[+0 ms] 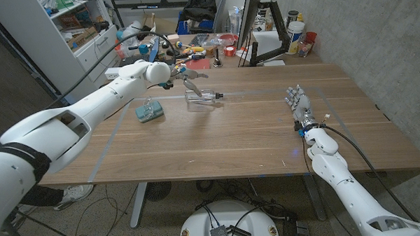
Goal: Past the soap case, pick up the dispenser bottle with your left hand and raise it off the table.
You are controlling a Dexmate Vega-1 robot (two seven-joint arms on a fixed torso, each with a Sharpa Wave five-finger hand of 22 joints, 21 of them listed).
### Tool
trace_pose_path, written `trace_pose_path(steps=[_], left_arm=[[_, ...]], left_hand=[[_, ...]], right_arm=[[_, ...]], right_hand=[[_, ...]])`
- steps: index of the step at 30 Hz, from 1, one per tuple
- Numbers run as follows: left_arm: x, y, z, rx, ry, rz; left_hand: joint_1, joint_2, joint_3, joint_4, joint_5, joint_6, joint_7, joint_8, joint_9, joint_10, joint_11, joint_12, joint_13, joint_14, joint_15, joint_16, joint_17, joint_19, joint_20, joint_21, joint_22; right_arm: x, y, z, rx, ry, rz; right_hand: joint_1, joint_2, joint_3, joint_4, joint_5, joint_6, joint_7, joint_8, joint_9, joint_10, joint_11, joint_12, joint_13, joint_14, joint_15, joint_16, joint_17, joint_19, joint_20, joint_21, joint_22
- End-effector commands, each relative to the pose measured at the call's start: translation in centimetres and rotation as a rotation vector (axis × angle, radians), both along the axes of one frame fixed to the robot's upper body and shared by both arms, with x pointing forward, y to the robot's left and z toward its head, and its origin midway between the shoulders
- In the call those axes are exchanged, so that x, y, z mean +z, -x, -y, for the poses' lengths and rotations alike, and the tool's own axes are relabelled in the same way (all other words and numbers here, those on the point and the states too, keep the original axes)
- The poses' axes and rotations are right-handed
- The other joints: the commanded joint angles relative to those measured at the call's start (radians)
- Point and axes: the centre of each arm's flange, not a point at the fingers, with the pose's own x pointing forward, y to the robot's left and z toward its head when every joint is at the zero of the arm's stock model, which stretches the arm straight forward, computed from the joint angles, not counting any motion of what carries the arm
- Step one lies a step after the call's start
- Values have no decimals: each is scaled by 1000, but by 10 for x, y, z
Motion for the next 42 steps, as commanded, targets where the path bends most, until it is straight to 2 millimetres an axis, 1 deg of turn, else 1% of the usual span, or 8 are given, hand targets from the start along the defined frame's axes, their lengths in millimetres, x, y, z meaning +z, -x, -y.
trace_pose_path(steps=[1,30,42], left_arm=[[-6,-3,-1,9,-9,-3],[-12,-12,-4,34,-54,13],[-13,-17,-1,39,-75,18]], left_hand=[[12,3,-8,-2,5,1,2,6,3,4,-2,4,2,-4,-52,5,1,3,-48,-5,2],[31,14,-28,7,10,3,0,8,3,5,-3,3,3,-2,-53,5,1,13,-48,-28,3],[38,17,-36,9,11,4,0,8,3,6,-4,3,3,-2,-54,5,1,16,-47,-36,3]], right_arm=[[-1,1,0,-4,0,-3],[0,-3,-4,-4,-2,-9],[-1,-3,-2,-10,-9,-9]], right_hand=[[-7,10,-1,0,2,11,-2,7,5,6,-1,3,3,6,2,0,1,5,-70,-3,4],[-8,10,-1,1,2,12,-2,6,5,5,-1,1,3,7,1,-1,1,8,-69,-10,4],[-8,10,-1,1,2,12,-2,5,6,7,-2,1,3,8,1,-1,1,9,-69,-13,4]])
